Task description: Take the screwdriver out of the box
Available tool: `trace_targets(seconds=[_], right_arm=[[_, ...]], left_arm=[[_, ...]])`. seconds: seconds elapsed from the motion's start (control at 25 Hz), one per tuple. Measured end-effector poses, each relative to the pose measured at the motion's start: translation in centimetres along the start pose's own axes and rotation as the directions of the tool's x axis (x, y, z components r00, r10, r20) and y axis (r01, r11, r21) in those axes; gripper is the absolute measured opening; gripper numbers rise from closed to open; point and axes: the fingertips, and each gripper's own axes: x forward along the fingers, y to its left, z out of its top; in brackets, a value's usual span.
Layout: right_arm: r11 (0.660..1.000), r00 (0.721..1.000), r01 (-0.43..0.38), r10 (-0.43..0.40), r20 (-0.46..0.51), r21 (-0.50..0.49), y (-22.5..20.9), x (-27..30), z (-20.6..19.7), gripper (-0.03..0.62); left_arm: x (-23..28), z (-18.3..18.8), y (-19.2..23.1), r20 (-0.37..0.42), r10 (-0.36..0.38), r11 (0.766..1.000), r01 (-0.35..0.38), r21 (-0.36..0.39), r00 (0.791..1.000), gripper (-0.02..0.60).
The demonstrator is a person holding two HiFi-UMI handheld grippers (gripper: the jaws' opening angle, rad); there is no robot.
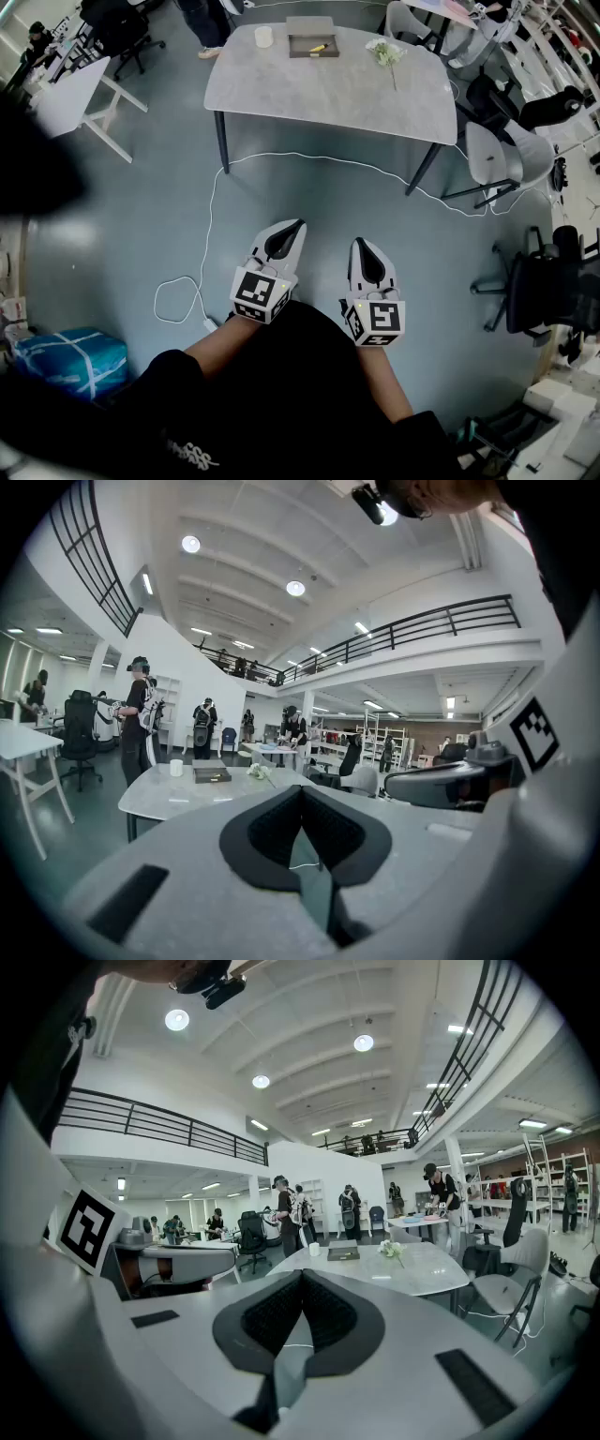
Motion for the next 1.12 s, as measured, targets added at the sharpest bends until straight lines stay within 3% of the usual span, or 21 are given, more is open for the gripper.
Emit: trace_targets(seconds=[0.36,0.56,0.72,1.12], right_arm=[[1.0,0.999,0.025,-0.024,-0.038,0.005,0.6,11.8,2.0,0.012],[1.0,0.997,0.022,-0.023,-0.07,-0.01,2.9,20.0,4.1,0.012],[0.998,0.994,-0.042,0.038,-0.099,-0.043,5.1,26.6,5.5,0.012],[0.999,0.991,-0.049,0.047,-0.124,-0.016,6.1,36.6,6.9,0.012]], left_arm=[[2.6,2.1,12.3,-0.005,0.06,0.997,-0.06,-0.046,0.998,0.017],[4.5,4.3,21.6,-0.002,0.105,0.994,-0.105,-0.043,0.994,0.017],[6.9,6.1,28.7,0.013,0.113,0.993,-0.113,-0.033,0.993,0.017],[12.7,7.5,37.0,0.004,0.064,0.997,-0.064,-0.048,0.998,0.017]])
